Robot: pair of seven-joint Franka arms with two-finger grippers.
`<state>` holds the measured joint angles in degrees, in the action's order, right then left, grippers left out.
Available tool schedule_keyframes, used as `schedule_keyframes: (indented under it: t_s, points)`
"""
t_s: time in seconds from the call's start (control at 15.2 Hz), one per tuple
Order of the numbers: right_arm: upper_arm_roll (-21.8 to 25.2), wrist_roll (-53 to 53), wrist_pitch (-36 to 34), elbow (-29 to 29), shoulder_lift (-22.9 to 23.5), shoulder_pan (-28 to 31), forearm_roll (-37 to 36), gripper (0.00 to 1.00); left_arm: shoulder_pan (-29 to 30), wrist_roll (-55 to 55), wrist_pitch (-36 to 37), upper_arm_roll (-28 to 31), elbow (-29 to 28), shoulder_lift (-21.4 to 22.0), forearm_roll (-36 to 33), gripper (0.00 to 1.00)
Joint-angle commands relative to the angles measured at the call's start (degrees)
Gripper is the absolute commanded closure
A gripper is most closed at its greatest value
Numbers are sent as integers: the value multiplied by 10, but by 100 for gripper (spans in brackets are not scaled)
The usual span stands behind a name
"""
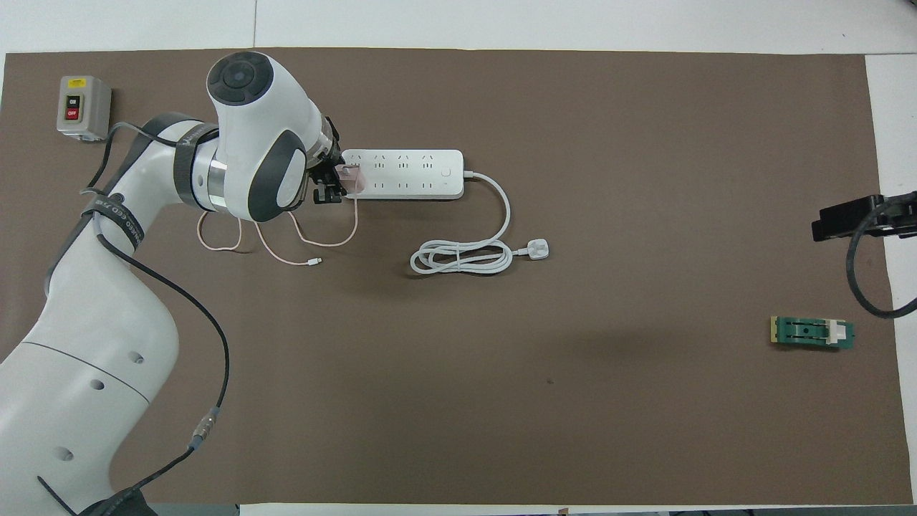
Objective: Plug charger into power strip
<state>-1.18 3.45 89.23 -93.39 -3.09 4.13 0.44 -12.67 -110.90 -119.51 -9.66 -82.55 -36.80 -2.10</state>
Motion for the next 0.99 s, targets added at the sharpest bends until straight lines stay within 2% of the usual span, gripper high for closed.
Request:
schedule_keyframes:
  t_s: [0.0, 0.26, 0.53, 0.72, 0.92]
  points:
    - [-5, -6, -5, -12, -11, 8, 10, 0, 3, 6, 0, 0, 23, -17, -11, 45]
    - [-4, -6, -5, -11, -11, 7, 10, 0, -2, 2, 2, 1, 20, -2, -9, 45]
    - [-5, -6, -5, -11, -11, 8, 10, 0, 4, 15, 68, -3, 29, 27, -13, 45]
    - [-4, -6, -5, -11, -11, 8, 10, 0, 23, 59, 102, -6, 32, 55, -12, 44]
    - [-5, -6, -5, -11, -11, 7, 10, 0, 39, 156, 117, -7, 32, 85, -14, 44]
